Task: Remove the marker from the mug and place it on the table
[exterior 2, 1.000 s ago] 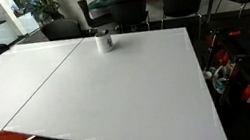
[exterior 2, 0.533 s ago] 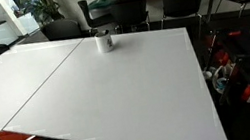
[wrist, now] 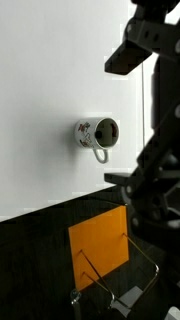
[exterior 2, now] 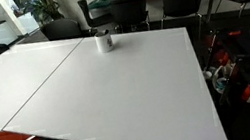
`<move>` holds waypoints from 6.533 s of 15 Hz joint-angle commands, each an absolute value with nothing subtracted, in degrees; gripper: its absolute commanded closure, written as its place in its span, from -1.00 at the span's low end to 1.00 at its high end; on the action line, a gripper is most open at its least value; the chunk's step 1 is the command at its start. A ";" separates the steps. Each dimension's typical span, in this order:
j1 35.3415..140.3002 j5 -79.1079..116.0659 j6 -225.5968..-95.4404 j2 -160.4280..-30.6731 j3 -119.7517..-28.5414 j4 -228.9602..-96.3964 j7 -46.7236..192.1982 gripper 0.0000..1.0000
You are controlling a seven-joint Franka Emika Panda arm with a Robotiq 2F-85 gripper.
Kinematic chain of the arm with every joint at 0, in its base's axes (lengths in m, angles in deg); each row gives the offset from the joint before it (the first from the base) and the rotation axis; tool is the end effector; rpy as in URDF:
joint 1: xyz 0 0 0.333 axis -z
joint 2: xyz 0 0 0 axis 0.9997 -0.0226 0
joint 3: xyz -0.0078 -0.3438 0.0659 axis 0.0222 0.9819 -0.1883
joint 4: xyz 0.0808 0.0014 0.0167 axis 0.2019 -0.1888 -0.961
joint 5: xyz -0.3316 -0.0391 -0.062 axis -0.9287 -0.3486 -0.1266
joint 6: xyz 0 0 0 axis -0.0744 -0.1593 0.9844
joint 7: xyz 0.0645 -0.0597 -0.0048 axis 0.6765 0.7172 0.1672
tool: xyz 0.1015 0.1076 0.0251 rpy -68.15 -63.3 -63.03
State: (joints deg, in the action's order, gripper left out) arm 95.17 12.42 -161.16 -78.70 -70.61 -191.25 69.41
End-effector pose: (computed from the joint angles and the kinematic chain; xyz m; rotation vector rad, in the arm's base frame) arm 0.5113 -0.1342 0.4644 2.9597 -0.2501 0.3580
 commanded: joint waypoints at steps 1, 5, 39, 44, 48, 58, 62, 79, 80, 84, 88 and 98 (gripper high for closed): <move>95.84 13.87 -164.67 -83.16 -70.41 -188.88 66.75 -1.00; 96.40 14.37 -166.18 -86.84 -70.36 -187.16 66.96 -1.00; 98.73 22.92 -174.90 -111.96 -72.49 -171.25 65.12 -1.00; 100.65 23.85 -173.80 -117.26 -73.56 -165.60 64.13 -1.00; 102.76 25.17 -172.92 -120.76 -75.39 -161.79 63.13 -1.00; 106.63 28.17 -172.53 -125.44 -80.03 -156.92 57.25 -0.89; 106.32 27.98 -173.05 -126.80 -80.18 -155.68 57.06 -0.86; 104.68 27.21 -172.99 -130.51 -79.79 -151.20 57.93 -0.10; 104.69 27.22 -173.02 -130.60 -79.79 -151.03 57.95 -0.06; 104.64 27.20 -172.96 -130.53 -79.73 -150.88 58.02 -0.06; 104.62 27.18 -172.95 -130.28 -79.61 -151.14 58.15 0.49; 104.25 27.27 -173.37 -129.01 -78.86 -152.30 59.66 0.89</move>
